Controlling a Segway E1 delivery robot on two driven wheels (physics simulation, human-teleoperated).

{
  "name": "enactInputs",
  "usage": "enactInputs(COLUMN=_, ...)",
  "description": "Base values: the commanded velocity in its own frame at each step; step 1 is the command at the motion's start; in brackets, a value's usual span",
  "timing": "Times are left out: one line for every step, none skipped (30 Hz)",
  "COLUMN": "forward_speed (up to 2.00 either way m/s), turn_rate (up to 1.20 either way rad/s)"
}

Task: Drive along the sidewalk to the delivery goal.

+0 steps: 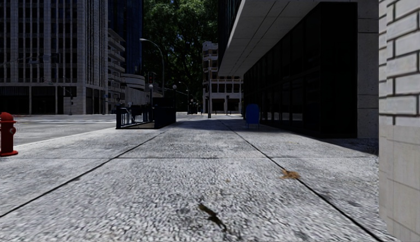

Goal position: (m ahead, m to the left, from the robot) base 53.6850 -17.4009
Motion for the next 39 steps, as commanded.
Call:
enactInputs(forward_speed=2.0, turn_rate=0.0)
enactInputs(forward_speed=2.0, turn_rate=0.0)
enactInputs(forward_speed=2.0, turn_rate=0.0)
enactInputs(forward_speed=2.0, turn_rate=0.0)
enactInputs(forward_speed=2.0, turn_rate=0.0)
enactInputs(forward_speed=2.0, turn_rate=0.0)
enactInputs(forward_speed=2.0, turn_rate=0.0)
enactInputs(forward_speed=2.0, turn_rate=0.0)
enactInputs(forward_speed=2.0, turn_rate=0.0)
enactInputs(forward_speed=2.0, turn_rate=0.0)
enactInputs(forward_speed=2.0, turn_rate=0.0)
enactInputs(forward_speed=2.0, turn_rate=0.0)
enactInputs(forward_speed=2.0, turn_rate=0.0)
enactInputs(forward_speed=2.0, turn_rate=0.0)
enactInputs(forward_speed=2.0, turn_rate=0.0)
enactInputs(forward_speed=2.0, turn_rate=0.0)
enactInputs(forward_speed=2.0, turn_rate=0.0)
enactInputs(forward_speed=2.0, turn_rate=0.0)
enactInputs(forward_speed=2.0, turn_rate=0.0)
enactInputs(forward_speed=2.0, turn_rate=0.0)
enactInputs(forward_speed=2.0, turn_rate=0.0)
enactInputs(forward_speed=2.0, turn_rate=0.0)
enactInputs(forward_speed=2.0, turn_rate=0.0)
enactInputs(forward_speed=2.0, turn_rate=0.0)
enactInputs(forward_speed=2.0, turn_rate=0.0)
enactInputs(forward_speed=2.0, turn_rate=0.0)
enactInputs(forward_speed=2.0, turn_rate=0.0)
enactInputs(forward_speed=2.0, turn_rate=0.0)
enactInputs(forward_speed=2.0, turn_rate=0.0)
enactInputs(forward_speed=2.0, turn_rate=0.0)
enactInputs(forward_speed=2.0, turn_rate=0.0)
enactInputs(forward_speed=2.0, turn_rate=0.0)
enactInputs(forward_speed=2.0, turn_rate=0.0)
enactInputs(forward_speed=2.0, turn_rate=0.0)
enactInputs(forward_speed=2.0, turn_rate=0.0)
enactInputs(forward_speed=2.0, turn_rate=0.0)
enactInputs(forward_speed=2.0, turn_rate=0.0)
enactInputs(forward_speed=2.0, turn_rate=0.0)
enactInputs(forward_speed=2.0, turn_rate=0.0)
